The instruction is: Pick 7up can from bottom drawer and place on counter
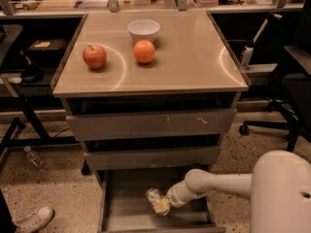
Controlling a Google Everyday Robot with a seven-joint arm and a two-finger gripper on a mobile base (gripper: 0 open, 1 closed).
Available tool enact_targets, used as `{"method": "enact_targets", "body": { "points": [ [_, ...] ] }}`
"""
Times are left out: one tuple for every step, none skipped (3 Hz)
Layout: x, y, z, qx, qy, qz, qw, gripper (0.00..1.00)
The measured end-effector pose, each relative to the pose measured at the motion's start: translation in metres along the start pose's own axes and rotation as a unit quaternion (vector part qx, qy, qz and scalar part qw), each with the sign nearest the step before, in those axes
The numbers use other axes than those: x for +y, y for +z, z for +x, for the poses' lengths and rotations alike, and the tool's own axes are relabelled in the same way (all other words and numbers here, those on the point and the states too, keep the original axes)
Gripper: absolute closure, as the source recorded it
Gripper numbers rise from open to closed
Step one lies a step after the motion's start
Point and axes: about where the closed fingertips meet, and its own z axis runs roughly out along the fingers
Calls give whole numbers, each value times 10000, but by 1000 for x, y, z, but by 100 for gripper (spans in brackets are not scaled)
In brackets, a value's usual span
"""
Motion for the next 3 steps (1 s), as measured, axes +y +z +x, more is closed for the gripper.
{"method": "enact_targets", "body": {
  "points": [
    [14, -53, -11, -27, 49, 192, 9998, 100],
    [14, -65, -22, -63, -50, 284, 9996, 100],
    [14, -65, -22, -63, -52, 283, 9996, 100]
  ]
}}
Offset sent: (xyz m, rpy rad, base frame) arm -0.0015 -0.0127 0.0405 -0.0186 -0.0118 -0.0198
